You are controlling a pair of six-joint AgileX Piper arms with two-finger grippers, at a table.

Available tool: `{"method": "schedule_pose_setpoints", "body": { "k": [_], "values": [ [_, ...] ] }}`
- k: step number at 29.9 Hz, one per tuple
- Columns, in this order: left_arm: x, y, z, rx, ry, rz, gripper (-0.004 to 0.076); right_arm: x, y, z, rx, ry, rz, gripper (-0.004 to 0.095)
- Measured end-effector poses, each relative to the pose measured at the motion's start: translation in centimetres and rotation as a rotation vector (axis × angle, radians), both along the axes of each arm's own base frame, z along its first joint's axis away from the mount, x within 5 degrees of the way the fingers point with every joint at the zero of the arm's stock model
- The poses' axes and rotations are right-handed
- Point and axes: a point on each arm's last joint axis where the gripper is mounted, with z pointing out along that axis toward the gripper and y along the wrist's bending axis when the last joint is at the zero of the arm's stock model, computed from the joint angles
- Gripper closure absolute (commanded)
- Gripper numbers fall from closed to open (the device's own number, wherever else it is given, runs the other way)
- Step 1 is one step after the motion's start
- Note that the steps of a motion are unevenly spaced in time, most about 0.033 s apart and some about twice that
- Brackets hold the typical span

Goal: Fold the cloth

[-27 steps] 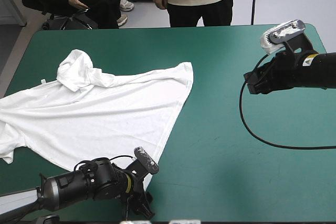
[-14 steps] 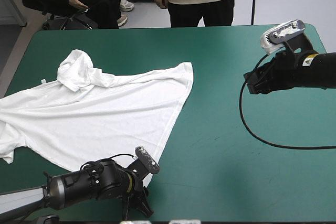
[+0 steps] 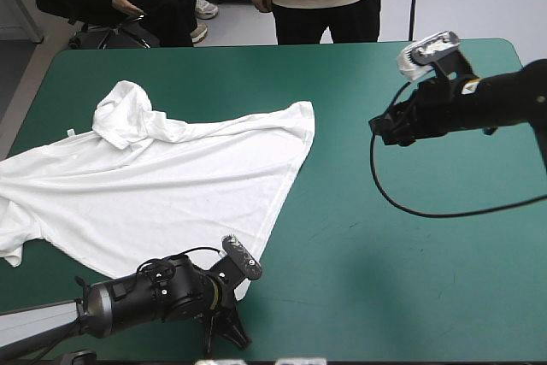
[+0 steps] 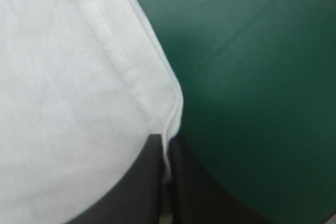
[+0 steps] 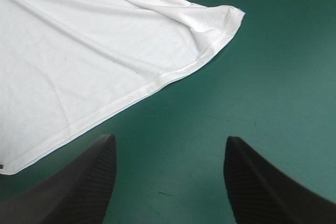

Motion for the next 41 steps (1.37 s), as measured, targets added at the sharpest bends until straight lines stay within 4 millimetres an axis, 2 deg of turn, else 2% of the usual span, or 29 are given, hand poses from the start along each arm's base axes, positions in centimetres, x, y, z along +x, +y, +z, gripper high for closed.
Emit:
{"method": "schedule_pose_setpoints", "body": {
  "k": [10,16,21,29,37,41],
  "values": [
    [-0.1,-0.1,0.0,-0.004,0.014,0.01,0.0741,10.7,6.5,-8.7,-0.129,0.049,0.127,0.031],
    [-0.1,-0.1,0.0,-0.005,0.017,0.025,0.0741,16.4,8.4,-12.1,-0.16,0.032,0.129,0.0246],
    [-0.1,-0.1,0.0,-0.006,0.021,0.043,0.0741,19.8,9.2,-15.2,-0.189,0.04,0.134,0.0244],
    [-0.1,-0.1,0.0,-0.009,0.024,0.053,0.0741,22.5,10.1,-19.3,-0.21,0.058,0.167,0.0246],
    [-0.1,-0.1,0.0,-0.013,0.03,0.061,0.0741,23.3,10.8,-22.4,-0.186,0.105,0.19,0.025],
    [0.0,-0.1,0.0,-0.014,0.03,0.063,0.0741,23.2,11.6,-22.7,-0.181,0.097,0.208,0.0275]
  ]
}}
